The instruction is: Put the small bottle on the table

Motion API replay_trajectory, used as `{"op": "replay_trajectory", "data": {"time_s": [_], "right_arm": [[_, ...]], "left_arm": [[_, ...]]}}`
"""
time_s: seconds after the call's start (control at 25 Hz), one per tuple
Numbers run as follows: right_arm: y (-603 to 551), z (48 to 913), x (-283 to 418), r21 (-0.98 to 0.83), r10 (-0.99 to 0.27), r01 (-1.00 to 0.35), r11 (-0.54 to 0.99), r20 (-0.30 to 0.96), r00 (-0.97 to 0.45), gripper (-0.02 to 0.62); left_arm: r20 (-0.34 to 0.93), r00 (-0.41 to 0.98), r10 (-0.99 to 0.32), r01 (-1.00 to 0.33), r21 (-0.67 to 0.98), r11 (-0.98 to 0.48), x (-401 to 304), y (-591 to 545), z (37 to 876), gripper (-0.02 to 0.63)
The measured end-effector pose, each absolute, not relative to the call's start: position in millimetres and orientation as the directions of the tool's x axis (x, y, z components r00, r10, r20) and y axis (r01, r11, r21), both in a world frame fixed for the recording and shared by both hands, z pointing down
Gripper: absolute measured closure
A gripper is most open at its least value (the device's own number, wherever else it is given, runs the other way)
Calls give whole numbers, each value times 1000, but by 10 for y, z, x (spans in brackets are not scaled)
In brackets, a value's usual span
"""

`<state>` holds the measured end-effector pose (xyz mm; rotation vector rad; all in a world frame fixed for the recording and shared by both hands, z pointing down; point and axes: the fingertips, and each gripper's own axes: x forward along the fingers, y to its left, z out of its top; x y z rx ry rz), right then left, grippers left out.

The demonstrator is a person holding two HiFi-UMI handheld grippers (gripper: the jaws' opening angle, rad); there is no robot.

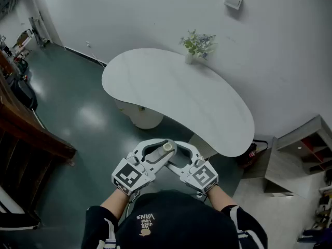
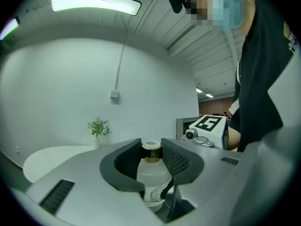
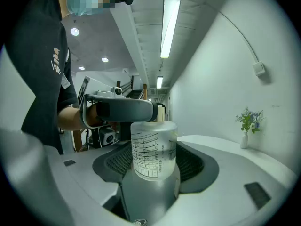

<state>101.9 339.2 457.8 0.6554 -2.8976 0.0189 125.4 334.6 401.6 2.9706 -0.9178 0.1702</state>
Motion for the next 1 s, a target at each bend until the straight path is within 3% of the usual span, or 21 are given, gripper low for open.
{"op": "replay_trajectory", "data": {"time_s": [0.56,1.0], "right_arm": [[3172,4587,813,-54,-438,-453,890,174,-882,334],[2484,4597,146,-58,-490,-503,862,154,-858,334]], "left_arm": [[105,827,-552,-555,-3,-832,1059,3102,4032,457],[117,863,-492,-494,-5,-869,399,2437,4041,457]]}}
